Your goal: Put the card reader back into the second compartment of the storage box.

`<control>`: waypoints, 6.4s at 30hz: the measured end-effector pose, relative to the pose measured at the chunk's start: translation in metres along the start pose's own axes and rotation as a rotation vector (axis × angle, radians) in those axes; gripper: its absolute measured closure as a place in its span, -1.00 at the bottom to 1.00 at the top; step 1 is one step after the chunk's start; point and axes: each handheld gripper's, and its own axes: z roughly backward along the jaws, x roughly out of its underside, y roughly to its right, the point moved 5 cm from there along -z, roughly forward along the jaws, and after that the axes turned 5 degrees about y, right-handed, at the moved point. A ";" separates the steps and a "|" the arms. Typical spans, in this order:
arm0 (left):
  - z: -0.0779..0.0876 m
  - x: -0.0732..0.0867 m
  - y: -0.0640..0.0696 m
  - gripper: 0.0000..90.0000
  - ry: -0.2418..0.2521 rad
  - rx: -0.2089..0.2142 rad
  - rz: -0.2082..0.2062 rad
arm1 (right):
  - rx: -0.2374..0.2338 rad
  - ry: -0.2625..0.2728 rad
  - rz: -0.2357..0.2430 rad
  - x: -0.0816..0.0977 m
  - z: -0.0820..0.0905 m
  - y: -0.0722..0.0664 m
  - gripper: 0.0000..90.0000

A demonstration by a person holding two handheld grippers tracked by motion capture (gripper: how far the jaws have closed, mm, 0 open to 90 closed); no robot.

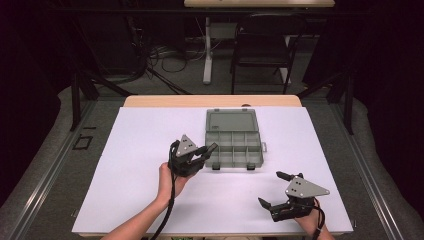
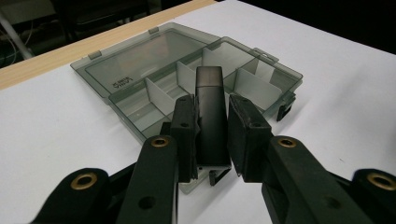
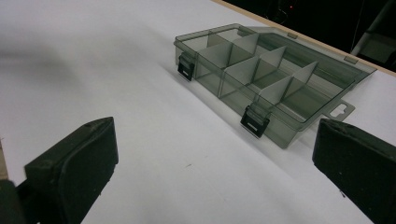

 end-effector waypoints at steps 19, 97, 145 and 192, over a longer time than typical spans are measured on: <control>-0.017 -0.013 -0.007 0.63 -0.006 -0.012 -0.010 | 0.004 -0.009 -0.002 0.001 0.000 0.001 -1.00; -0.100 -0.023 -0.026 0.63 -0.076 -0.059 0.158 | 0.003 -0.012 -0.006 0.002 0.000 0.002 -1.00; -0.121 -0.014 -0.022 -0.16 -0.192 -0.101 0.128 | 0.006 -0.016 -0.009 0.003 0.001 0.003 -1.00; 0.002 -0.004 -0.018 -0.99 -0.163 0.004 -0.057 | -0.008 -0.026 -0.002 0.002 0.002 -0.002 -1.00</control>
